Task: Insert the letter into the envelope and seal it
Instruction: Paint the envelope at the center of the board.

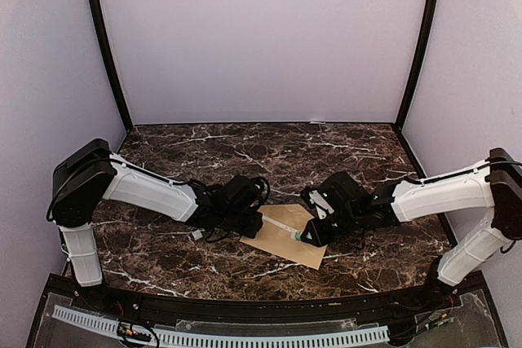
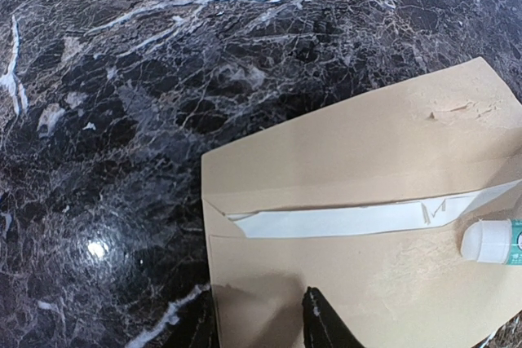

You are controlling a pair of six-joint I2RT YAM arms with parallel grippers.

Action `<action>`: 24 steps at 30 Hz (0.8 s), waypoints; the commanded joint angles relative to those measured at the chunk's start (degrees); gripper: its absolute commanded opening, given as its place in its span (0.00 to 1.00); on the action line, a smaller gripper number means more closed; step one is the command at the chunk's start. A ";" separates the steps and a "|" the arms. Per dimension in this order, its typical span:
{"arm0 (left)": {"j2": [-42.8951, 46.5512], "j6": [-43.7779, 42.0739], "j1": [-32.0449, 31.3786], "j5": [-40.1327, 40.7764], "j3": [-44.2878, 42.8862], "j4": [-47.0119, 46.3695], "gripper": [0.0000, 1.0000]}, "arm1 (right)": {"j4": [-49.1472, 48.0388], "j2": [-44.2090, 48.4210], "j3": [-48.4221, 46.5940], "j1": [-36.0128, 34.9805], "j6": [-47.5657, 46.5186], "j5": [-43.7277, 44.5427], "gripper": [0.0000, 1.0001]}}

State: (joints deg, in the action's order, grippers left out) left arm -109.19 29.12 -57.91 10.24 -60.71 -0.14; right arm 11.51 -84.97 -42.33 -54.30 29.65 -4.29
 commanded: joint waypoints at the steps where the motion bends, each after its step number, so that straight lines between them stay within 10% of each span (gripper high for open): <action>1: -1.65 0.06 -0.19 -2.20 0.11 3.35 0.36 | -2.07 -1.49 -0.74 0.35 -0.07 -0.63 0.00; 24: -1.78 -0.47 -0.19 -3.16 0.01 2.36 0.34 | -3.00 -9.84 -6.56 0.34 -2.21 -3.60 0.00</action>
State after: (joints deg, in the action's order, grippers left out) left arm -109.19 29.08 -57.89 10.13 -60.73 -0.14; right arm 8.08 -92.40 -47.79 -54.30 28.16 -7.14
